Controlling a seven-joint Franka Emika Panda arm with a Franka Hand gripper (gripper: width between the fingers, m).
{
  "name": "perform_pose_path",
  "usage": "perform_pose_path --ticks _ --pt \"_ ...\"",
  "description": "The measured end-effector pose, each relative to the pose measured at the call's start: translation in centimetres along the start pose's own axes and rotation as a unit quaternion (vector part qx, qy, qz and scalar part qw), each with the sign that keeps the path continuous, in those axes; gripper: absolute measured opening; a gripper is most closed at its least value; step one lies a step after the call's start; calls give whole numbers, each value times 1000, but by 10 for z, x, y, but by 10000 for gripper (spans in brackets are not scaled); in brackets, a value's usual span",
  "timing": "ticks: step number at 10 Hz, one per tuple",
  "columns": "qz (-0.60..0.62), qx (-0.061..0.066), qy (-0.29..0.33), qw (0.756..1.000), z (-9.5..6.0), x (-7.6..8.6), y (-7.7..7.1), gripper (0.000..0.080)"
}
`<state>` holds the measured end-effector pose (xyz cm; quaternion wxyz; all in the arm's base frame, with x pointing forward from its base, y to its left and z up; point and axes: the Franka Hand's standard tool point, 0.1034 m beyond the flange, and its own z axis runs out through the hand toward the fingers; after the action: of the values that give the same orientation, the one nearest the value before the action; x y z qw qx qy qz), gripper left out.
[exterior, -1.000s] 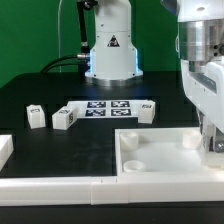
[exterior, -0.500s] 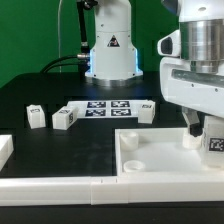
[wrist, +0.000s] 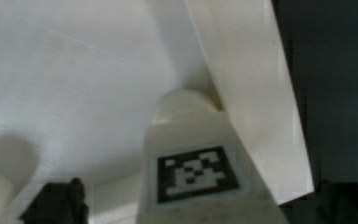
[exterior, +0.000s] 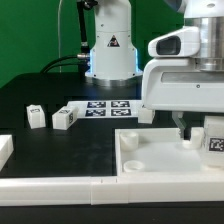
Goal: Assemble one leg
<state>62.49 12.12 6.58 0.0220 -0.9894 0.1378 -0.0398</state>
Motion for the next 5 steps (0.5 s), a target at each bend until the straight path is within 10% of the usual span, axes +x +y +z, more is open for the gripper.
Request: perform_pose_path --ticks 5 --pt "-37 -1 1 999 0 1 1 288"
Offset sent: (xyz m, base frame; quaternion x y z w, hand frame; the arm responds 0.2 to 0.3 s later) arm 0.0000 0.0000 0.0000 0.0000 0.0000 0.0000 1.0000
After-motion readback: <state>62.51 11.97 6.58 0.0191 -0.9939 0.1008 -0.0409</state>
